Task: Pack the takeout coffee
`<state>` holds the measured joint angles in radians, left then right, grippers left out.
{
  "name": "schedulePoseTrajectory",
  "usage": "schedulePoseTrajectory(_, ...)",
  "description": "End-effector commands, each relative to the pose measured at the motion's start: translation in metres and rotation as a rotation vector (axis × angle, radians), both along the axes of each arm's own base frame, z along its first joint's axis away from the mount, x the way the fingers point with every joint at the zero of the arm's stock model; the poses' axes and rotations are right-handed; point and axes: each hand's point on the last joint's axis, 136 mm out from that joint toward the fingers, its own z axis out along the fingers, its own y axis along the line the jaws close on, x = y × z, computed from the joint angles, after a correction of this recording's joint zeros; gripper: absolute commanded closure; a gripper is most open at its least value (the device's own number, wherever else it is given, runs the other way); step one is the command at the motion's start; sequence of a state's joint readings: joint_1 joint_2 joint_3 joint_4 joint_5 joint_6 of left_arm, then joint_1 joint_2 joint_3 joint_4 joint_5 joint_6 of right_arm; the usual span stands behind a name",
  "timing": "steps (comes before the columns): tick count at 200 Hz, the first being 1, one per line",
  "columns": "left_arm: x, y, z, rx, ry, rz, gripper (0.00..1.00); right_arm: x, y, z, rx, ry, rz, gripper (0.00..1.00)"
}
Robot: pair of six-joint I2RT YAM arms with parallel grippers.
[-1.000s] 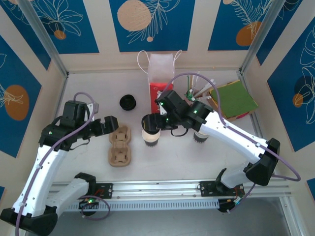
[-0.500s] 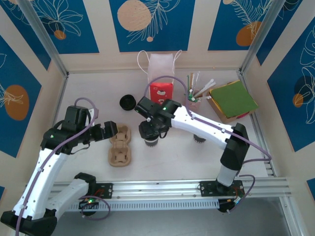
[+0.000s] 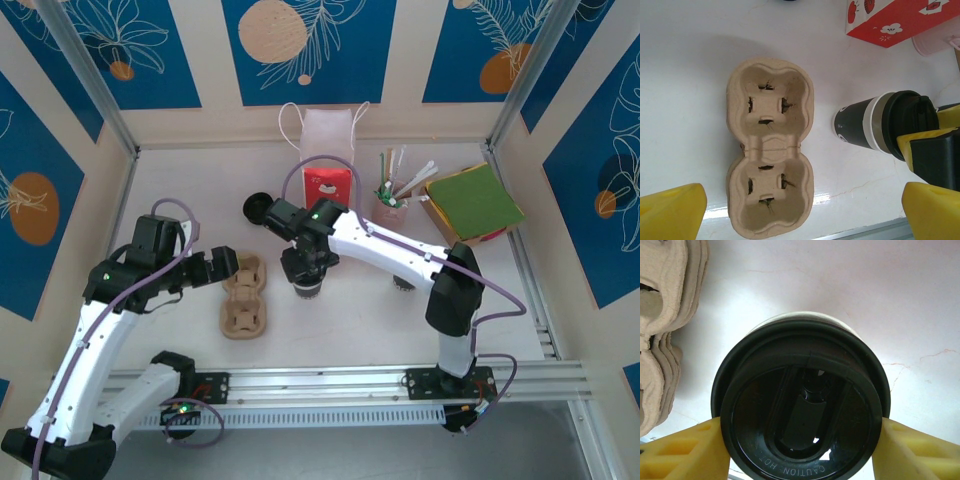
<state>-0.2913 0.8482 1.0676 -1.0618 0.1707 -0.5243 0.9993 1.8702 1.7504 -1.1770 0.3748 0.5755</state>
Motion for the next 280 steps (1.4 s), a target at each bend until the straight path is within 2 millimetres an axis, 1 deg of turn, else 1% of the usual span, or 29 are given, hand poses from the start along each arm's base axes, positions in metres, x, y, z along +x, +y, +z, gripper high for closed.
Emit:
schedulePoseTrajectory(1, 0.0, 0.001, -0.003, 0.017, 0.002, -0.002, 0.0, 0.001, -0.002, -0.001, -0.025, 0.01, 0.006, 0.35)
schedulePoseTrajectory(63, 0.0, 0.002, -0.002, 0.025, 0.002, -0.005, 0.0, 0.001, 0.002, -0.01, -0.034, 0.03, 0.014, 0.35)
schedulePoseTrajectory(107, 0.001, 0.001, -0.001, 0.024, 0.001, -0.007, 0.0, 0.003, 0.005, -0.011, -0.029, 0.03, 0.017, 0.34)
schedulePoseTrajectory(159, 0.001, 0.001, -0.004, 0.024, 0.007, -0.007, 0.0, 0.002, 0.002, -0.018, -0.042, 0.046, 0.012, 0.34)
schedulePoseTrajectory(196, 0.002, 0.001, -0.004, 0.023, 0.006, -0.006, 0.0, 0.0, 0.0, -0.02, -0.045, 0.047, 0.011, 0.34)
schedulePoseTrajectory(228, 0.001, 0.001, -0.004, 0.022, 0.005, -0.004, 0.0, 0.001, 0.0, -0.014, -0.051, 0.025, 0.014, 0.34)
schedulePoseTrajectory(280, 0.0, 0.001, -0.003, 0.014, 0.006, 0.001, 0.0, 0.006, 0.004, 0.007, -0.017, -0.022, 0.013, 0.34)
